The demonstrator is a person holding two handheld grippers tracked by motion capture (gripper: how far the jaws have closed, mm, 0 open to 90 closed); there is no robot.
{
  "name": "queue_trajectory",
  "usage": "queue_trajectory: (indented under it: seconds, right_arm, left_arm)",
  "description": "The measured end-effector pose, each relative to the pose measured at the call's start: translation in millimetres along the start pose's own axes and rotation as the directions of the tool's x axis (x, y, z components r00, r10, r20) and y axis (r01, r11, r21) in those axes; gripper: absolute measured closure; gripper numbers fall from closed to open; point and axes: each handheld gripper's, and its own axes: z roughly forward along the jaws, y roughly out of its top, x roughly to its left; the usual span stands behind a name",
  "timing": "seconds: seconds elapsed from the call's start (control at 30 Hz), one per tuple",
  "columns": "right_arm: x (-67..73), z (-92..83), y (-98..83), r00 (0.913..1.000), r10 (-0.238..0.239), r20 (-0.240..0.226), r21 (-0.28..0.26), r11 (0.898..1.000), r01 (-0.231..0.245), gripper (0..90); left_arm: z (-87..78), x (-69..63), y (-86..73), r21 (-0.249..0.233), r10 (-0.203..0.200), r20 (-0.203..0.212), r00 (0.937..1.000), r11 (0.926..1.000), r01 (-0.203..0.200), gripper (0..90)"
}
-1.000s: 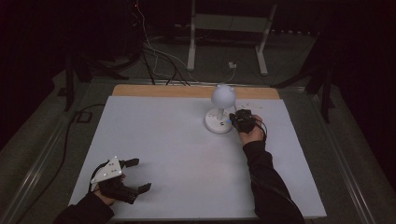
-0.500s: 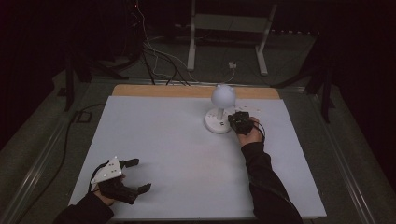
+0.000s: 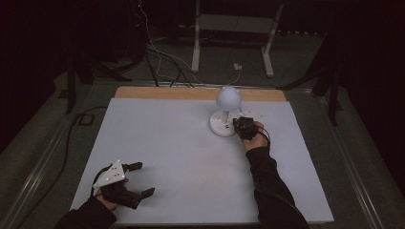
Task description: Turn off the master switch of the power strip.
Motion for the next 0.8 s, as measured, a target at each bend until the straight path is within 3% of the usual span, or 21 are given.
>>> queue_trajectory:
  seconds: [0.07, 0.3, 0.57, 0.73, 0.8]
  right_arm:
    - [2.8, 0.8, -0.5, 0.9984, -0.046, 0.034, -0.005, 0.999, 0.046, 90.0]
    - [1.7, 0.5, -0.1, 0.9977, -0.063, 0.024, 0.001, 0.998, 0.063, 90.0]
    - [0.1, 0.4, -3.7, 0.9985, -0.053, 0.016, -0.024, 0.998, 0.053, 90.0]
    - [-3.3, -0.2, -5.5, 0.9998, -0.016, -0.007, -0.033, 0.999, 0.016, 90.0]
    - [-1.7, -0.5, -5.1, 0.9996, -0.027, 0.004, -0.029, 0.999, 0.027, 90.0]
  left_arm:
    - [0.0, 0.2, 0.1, -0.002, -0.001, -0.001, 1.0000, 1.0000, 0.001, 0.4]
    - [0.8, 0.2, -0.1, 0.002, -0.003, 0.001, 1.0000, 1.0000, 0.003, 0.4]
    - [1.6, 0.1, -0.3, 0.006, 0.001, 0.002, 1.0000, 1.0000, -0.001, 0.4]
    - [1.8, -0.3, -0.2, 0.009, 0.002, 0.001, 1.0000, 1.0000, -0.002, 0.4]
    - [1.8, -0.6, -0.1, 0.009, 0.005, 0.001, 1.0000, 0.9999, -0.005, 0.4]
